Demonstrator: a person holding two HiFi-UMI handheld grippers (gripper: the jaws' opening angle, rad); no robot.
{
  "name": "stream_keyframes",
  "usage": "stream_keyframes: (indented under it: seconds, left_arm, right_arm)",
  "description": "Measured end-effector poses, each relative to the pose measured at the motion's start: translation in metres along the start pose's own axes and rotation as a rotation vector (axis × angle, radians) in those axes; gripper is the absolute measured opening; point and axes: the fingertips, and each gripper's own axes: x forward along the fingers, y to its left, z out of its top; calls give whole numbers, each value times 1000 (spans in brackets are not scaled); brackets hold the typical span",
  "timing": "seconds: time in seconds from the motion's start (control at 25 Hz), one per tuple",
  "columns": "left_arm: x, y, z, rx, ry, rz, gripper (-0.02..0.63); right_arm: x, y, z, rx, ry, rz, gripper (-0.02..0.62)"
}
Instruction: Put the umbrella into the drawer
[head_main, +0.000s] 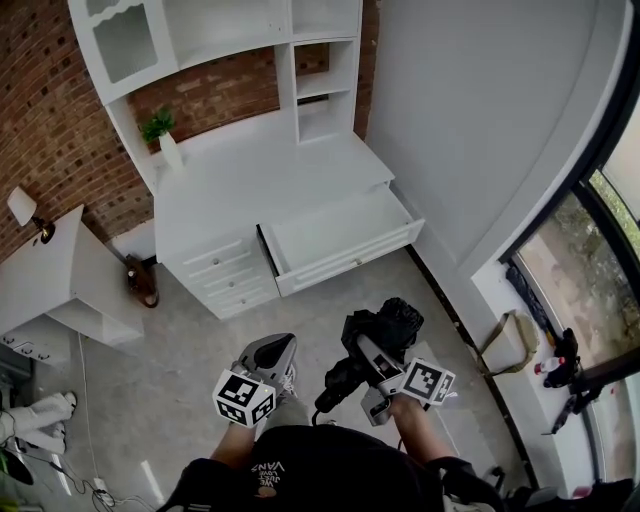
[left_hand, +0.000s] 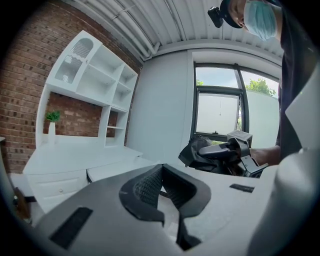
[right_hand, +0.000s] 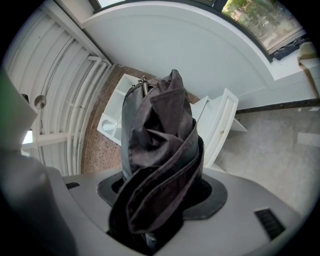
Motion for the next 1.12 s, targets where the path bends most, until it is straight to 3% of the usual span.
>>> stream_keyframes:
  seconds: [1.12]
  left_arm:
    - [146,237,63,34,47,-259,6]
  right_arm:
    - [219,-5,102,97,-283,-128,255]
